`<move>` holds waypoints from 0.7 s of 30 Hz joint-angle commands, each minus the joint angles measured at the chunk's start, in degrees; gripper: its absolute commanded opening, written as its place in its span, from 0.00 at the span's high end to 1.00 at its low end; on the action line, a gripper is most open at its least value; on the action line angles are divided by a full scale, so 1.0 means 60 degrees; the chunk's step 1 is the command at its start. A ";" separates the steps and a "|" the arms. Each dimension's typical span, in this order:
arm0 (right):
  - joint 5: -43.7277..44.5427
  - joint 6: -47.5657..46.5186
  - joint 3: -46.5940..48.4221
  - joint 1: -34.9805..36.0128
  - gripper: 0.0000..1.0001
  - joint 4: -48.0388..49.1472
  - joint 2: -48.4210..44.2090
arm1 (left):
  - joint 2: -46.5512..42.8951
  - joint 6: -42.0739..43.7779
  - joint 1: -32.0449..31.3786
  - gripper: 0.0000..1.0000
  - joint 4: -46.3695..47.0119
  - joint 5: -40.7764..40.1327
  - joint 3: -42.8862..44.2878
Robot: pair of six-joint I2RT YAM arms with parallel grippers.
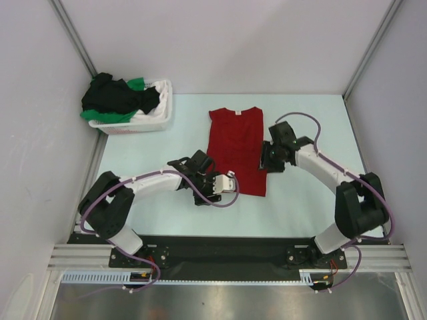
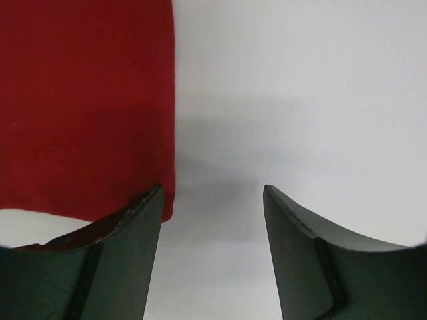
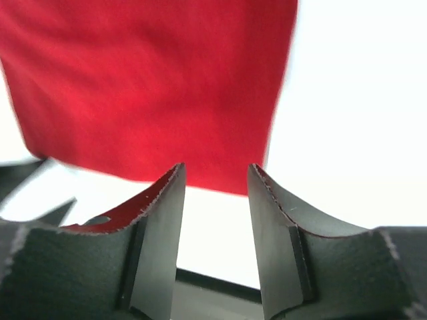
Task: Fold and stack the t-shirts
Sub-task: Fold the tshirt
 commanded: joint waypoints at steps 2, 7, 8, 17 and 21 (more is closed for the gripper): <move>-0.0716 0.1228 -0.1901 0.0201 0.52 0.0844 -0.1070 | -0.0280 0.0681 0.0038 0.34 0.1690 -0.1125 -0.0609; -0.0804 0.1916 -0.3043 0.0201 0.52 0.1534 -0.1394 | -0.0310 0.0359 -0.0035 0.36 0.2496 -0.1199 -0.1108; -0.0848 0.2019 -0.3220 0.0216 0.52 0.1854 -0.1394 | -0.0353 0.0373 -0.0064 0.36 0.2555 -0.1214 -0.1225; -0.1317 0.2577 -0.4071 0.0143 0.79 0.3044 -0.0647 | -0.0851 0.0636 -0.0079 0.38 0.0816 -0.0776 -0.0846; -0.1229 0.2446 -0.4261 -0.0032 0.96 0.2766 -0.1027 | -0.1130 0.1193 -0.0079 0.39 -0.1059 -0.0175 -0.0364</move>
